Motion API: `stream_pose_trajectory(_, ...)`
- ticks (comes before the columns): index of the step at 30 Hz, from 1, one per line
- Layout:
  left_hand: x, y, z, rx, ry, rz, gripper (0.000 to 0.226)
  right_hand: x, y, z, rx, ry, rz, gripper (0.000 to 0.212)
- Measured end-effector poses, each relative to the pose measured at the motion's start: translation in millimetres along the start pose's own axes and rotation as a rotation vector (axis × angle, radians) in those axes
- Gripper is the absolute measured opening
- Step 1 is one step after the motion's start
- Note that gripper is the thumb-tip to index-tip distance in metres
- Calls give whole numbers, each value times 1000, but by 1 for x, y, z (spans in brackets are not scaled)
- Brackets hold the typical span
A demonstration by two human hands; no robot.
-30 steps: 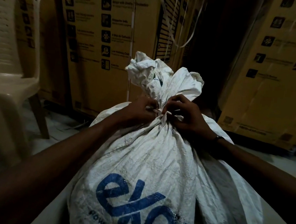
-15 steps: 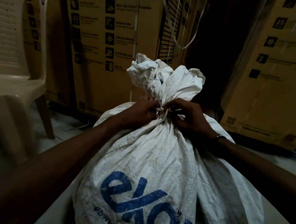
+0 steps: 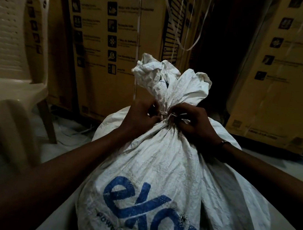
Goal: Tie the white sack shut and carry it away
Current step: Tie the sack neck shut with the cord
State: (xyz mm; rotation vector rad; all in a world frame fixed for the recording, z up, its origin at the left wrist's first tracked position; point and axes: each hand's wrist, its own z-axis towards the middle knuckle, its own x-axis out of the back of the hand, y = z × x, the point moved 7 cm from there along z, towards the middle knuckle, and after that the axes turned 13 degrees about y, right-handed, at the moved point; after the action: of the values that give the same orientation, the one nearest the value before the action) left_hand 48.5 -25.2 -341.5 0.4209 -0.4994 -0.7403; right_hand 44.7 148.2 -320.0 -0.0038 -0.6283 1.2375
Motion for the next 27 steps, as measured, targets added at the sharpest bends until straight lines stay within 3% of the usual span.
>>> stream_pose_trajectory(7, -2, -15, -6, 286, 29, -139, 17, 0, 1, 2, 12, 17, -32, 15)
stream_pose_trajectory(12, -3, -19, -5, 372, 37, -154, 13, -1, 3, 1, 26, 25, -54, 17)
stream_pose_trajectory(18, -2, -16, -5, 449, 32, -256, 37, -4, -1, 0, 39, 62, -48, 19)
stream_pose_trajectory(23, -4, -12, 4, 377, 42, -83, 27, -6, -2, 0, 40, 61, -51, 19)
stream_pose_trajectory(25, -7, -18, 2, 434, 29, -65, 17, -6, -2, 1, 36, 61, -56, 18)
stream_pose_trajectory(27, -11, -25, -2, 534, -34, -147, 22, -7, -2, 2, 33, 55, -60, 16)
